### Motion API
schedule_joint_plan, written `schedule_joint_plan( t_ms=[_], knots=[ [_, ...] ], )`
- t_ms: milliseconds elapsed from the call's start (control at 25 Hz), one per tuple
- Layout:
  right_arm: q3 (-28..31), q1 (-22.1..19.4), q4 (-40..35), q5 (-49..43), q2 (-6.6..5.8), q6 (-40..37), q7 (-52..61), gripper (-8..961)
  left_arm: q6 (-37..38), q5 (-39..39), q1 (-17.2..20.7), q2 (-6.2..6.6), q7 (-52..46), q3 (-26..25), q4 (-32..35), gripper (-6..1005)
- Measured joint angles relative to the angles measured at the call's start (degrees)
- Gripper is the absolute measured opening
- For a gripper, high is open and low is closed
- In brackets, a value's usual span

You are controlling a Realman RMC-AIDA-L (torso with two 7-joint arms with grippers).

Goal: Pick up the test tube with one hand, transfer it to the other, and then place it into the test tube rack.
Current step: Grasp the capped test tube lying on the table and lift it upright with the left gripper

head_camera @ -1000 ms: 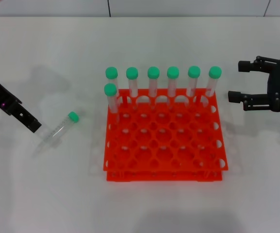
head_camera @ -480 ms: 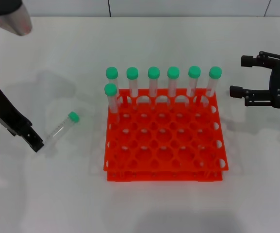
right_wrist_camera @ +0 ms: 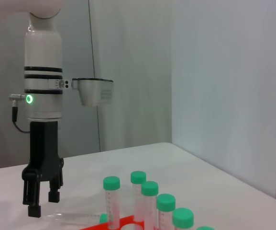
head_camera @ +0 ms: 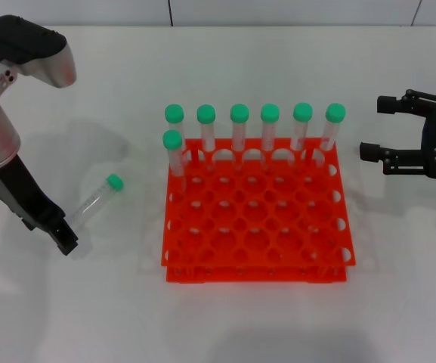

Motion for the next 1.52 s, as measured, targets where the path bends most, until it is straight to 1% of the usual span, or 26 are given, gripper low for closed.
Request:
schedule_joint_plan(
  t_ms=[480, 640, 1000, 1200, 1440, 1520],
  knots=[
    [-0.31, -0.33, 0.01, -0.11, 0.22, -0.06, 0.0, 853, -3.91, 0.06, 1.11, -0.35, -0.38, 0.63, -1.08, 730],
    [-0.44, -0.4, 0.01, -0.08, 0.27, -0.06, 0.0, 853, -5.11, 0.06, 1.33, -0.86, -0.35, 0.75, -1.32, 717],
    [-0.48, -0.79, 0.04, 0.03, 0.47, -0.11, 0.02, 853, -7.4, 0.05, 1.49, -1.42, -0.23, 0.8, -2.25, 689],
    [-0.54, -0.69, 0.04, -0.19, 0.76, -0.09, 0.0, 854, -7.81, 0.05, 1.49, -1.59, -0.21, 0.8, -2.29, 493],
    [-0.54, -0.78, 0.04, -0.14, 0.82, 0.0, 0.0, 854, -9.05, 0.09, 1.36, -1.56, -0.27, 0.79, -3.39, 457],
    [-0.54, -0.73, 0.03, -0.13, 0.82, 0.08, 0.0, 854, -9.3, 0.07, 1.18, -1.58, -0.3, 0.8, -3.47, 322]
  ],
)
